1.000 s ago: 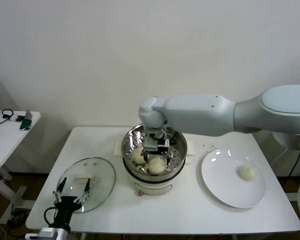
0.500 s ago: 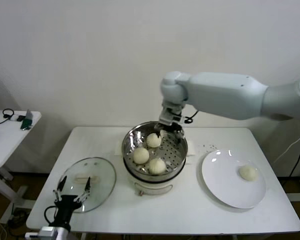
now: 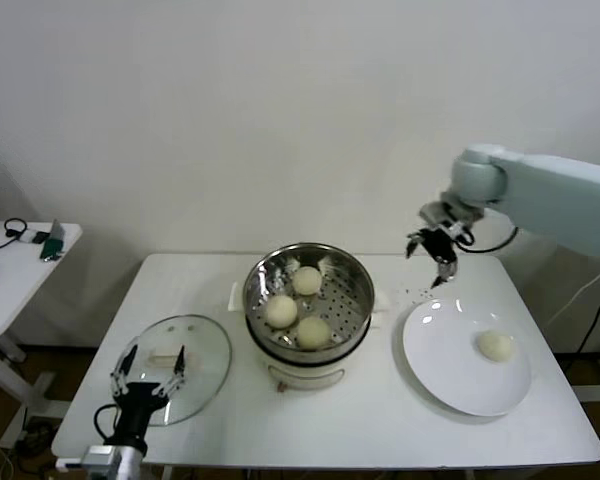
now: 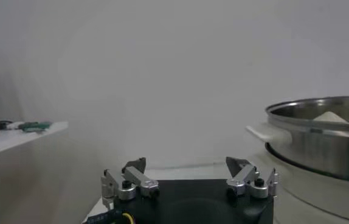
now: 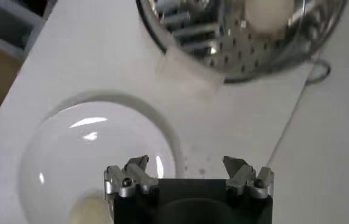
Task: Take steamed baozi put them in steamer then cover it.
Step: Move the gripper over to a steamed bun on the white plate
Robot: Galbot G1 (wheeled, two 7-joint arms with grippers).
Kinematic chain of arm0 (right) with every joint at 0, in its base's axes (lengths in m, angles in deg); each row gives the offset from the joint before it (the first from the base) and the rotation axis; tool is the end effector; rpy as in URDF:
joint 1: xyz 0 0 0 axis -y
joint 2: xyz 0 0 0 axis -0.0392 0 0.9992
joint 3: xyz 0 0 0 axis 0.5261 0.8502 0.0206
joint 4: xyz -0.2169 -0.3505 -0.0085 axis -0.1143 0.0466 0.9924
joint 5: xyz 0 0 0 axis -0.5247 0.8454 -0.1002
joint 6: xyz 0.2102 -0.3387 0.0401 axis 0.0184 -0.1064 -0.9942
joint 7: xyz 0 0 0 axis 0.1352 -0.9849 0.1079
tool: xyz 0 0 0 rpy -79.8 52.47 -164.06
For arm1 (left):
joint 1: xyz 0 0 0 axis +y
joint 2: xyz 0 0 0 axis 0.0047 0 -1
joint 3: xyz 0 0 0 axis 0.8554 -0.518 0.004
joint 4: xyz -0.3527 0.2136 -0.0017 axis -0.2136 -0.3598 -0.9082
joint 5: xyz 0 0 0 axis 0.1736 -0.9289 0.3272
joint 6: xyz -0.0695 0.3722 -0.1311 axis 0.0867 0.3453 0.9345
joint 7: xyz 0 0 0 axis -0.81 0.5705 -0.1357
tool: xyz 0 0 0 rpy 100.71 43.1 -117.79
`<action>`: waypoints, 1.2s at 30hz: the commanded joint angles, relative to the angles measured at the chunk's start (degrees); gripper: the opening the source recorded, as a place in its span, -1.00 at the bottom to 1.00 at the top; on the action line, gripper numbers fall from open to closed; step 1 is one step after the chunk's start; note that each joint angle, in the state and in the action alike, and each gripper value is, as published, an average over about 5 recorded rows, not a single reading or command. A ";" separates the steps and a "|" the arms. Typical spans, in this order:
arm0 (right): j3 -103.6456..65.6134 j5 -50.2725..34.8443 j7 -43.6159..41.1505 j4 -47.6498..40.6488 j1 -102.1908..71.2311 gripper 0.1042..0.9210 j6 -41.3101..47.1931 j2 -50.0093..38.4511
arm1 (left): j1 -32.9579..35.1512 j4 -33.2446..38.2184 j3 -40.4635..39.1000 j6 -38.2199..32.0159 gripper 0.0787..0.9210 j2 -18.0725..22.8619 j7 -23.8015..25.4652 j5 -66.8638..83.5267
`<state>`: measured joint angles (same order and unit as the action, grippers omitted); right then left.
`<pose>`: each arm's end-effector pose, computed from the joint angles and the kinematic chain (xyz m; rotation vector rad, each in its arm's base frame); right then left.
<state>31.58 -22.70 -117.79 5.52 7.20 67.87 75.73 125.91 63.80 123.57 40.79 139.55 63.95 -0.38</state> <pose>0.6447 -0.1654 -0.0623 1.4032 -1.2090 1.5168 0.1568 0.0937 -0.3990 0.0618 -3.0468 -0.1432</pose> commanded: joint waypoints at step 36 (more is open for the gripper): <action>-35.32 22.80 -0.81 -21.04 -38.73 0.76 -1.77 -4.08 | 0.68 1.48 0.66 0.45 0.77 1.07 -0.22 -1.67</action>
<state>-1.22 -2.23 -118.15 -13.16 -29.32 66.73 70.31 126.61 65.28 124.23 41.26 140.63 63.73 -1.99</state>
